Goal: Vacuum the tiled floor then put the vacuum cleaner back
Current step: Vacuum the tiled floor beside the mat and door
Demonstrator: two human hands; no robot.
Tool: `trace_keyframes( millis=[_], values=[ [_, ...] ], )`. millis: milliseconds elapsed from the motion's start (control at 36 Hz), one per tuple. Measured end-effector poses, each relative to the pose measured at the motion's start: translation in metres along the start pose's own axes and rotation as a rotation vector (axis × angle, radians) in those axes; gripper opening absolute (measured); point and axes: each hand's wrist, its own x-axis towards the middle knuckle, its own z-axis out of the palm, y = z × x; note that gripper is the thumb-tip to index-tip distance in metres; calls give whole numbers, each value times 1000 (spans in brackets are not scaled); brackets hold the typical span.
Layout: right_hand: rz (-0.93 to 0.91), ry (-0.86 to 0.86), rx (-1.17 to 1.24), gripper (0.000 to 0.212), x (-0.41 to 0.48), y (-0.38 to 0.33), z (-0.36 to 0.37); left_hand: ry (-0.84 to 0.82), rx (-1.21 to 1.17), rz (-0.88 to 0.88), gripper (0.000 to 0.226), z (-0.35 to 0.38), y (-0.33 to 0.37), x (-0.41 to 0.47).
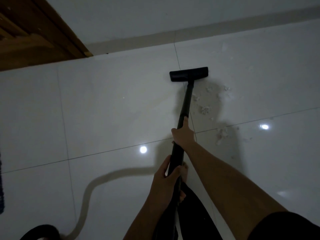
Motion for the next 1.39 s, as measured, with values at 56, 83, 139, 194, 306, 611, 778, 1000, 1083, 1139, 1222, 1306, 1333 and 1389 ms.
trace_keyframes(
  millis=[56, 83, 139, 194, 306, 611, 778, 1000, 1083, 1139, 1222, 1306, 1333, 1389],
  values=[
    [4, 10, 22, 81, -10, 13, 6, -10, 11, -1, 35, -6, -14, -10],
    [7, 17, 27, 81, -16, 20, 9, -20, 13, 2, 35, -9, -21, -15],
    [14, 20, 25, 80, -28, 34, 16, -33, 25, 3, 34, -16, -38, -25],
    [23, 24, 19, 79, -40, 47, 23, -41, 53, -5, 41, -23, -55, -33],
    [32, 25, 17, 80, -59, 72, 34, -51, 72, -30, 48, -33, -84, -47],
    [16, 21, -47, 79, -88, 115, 44, -19, 48, -44, 46, -36, -136, -70],
    [19, 8, -104, 80, -97, 132, 37, -26, -36, -47, 46, -20, -152, -83],
    [33, 37, -124, 80, -102, 156, 24, -40, -12, -45, 37, -2, -170, -88],
    [44, 42, -144, 80, -103, 164, 18, -44, -25, -47, 33, 3, -174, -90],
    [49, 42, -153, 80, -104, 168, 15, -48, -9, -48, 33, 5, -177, -90],
    [53, 39, -126, 81, -106, 172, 13, -56, 23, -41, 36, 6, -182, -91],
    [57, 49, -104, 82, -108, 173, 10, -59, 64, -31, 41, 8, -184, -91],
    [56, 52, -103, 82, -108, 173, 9, -59, 61, -33, 43, 9, -184, -92],
    [52, 56, -99, 81, -109, 173, 7, -60, 53, -41, 46, 10, -184, -92]
  ],
)
